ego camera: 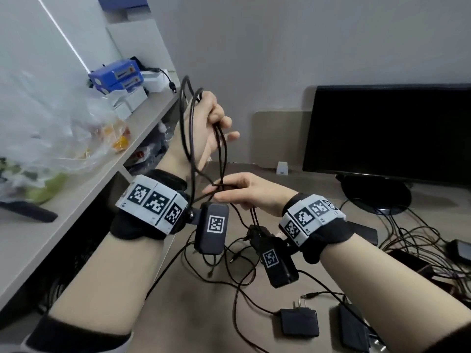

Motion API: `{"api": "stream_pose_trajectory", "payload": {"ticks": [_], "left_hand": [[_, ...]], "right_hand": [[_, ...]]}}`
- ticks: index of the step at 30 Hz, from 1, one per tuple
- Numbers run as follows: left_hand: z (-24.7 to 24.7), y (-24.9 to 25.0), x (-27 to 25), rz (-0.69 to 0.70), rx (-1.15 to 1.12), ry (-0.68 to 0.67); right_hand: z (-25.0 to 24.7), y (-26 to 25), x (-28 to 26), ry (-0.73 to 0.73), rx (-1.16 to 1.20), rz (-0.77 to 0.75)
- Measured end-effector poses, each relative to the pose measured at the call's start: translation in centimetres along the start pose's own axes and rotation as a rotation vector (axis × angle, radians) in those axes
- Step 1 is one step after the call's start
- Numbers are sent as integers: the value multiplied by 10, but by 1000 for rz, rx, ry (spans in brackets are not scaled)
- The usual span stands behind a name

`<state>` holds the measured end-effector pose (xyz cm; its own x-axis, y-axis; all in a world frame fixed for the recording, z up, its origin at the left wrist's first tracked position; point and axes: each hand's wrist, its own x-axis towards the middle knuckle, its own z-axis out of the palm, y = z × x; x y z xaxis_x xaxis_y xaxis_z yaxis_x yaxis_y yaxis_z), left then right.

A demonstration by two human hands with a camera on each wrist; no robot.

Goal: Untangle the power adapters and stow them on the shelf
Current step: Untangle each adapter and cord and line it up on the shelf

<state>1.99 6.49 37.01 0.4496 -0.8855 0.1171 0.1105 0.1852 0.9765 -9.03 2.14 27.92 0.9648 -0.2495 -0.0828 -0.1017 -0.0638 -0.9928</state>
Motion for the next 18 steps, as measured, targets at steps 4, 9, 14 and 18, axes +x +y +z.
{"api": "stream_pose_trajectory", "payload": {"ticks": [4, 9, 14, 18], "left_hand": [[-22, -28, 6, -95, 85, 59], [-53, -76, -4, -261, 549, 243], [-38, -90, -29, 95, 819, 382], [-33, -85, -42, 141, 415, 492]], "right_hand": [[-12, 8, -4, 293, 101, 114], [-37, 18, -18, 495, 172, 232], [-47, 12, -18, 464, 33, 289], [-58, 5, -21, 536, -14, 272]]}}
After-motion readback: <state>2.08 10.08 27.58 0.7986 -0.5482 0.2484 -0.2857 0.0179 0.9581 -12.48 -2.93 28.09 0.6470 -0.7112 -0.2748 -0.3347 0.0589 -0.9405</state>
